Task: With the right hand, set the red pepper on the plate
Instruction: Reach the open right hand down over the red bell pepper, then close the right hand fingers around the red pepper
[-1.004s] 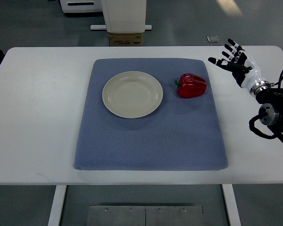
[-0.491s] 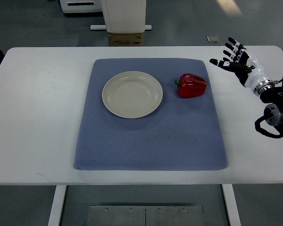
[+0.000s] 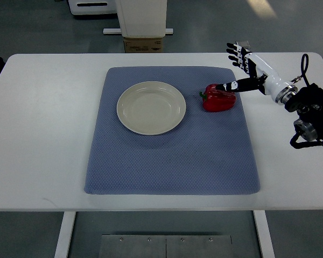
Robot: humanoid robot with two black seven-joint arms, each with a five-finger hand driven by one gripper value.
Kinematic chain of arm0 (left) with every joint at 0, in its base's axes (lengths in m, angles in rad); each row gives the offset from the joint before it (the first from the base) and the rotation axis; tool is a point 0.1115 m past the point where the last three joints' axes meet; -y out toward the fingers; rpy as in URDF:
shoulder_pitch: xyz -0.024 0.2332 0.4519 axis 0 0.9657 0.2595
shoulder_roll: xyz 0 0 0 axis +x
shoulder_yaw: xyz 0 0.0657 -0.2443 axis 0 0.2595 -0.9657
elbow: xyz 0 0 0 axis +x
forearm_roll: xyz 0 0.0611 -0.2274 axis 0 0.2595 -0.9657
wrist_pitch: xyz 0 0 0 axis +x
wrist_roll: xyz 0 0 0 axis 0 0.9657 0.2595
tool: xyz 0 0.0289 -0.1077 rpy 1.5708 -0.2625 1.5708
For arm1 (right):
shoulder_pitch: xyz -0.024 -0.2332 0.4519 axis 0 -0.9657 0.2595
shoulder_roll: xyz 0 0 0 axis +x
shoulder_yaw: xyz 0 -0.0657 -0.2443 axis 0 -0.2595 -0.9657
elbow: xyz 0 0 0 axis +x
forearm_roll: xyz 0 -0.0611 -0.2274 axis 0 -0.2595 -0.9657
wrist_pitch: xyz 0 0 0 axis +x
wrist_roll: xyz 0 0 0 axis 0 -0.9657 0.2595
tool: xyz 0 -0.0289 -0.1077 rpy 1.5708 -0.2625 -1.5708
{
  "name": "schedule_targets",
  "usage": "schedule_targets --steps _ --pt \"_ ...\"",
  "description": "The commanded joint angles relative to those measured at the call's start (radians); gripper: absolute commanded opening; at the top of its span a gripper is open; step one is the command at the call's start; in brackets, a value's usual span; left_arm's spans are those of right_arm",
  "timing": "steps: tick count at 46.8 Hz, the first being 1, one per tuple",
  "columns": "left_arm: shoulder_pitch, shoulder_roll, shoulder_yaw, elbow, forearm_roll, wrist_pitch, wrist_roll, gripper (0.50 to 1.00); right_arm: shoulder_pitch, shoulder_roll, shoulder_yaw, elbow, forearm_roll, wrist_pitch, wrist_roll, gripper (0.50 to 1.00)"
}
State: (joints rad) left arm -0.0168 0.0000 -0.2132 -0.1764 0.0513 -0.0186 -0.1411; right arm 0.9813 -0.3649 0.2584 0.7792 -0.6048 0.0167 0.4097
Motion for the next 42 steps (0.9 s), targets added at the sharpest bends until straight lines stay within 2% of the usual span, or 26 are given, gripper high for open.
schedule_targets --steps 1,23,42 --pt "0.0 0.0 0.0 0.0 -0.001 0.0 0.0 1.0 0.026 0.0 -0.059 -0.001 -0.006 -0.004 0.011 1.0" --pt "0.0 0.0 0.0 0.0 -0.001 0.0 0.0 1.0 0.094 0.035 -0.222 -0.037 -0.084 -0.009 0.018 1.0" --pt "0.0 0.0 0.0 0.0 -0.001 0.0 0.0 1.0 0.111 0.104 -0.307 -0.123 -0.084 -0.069 0.006 1.0"
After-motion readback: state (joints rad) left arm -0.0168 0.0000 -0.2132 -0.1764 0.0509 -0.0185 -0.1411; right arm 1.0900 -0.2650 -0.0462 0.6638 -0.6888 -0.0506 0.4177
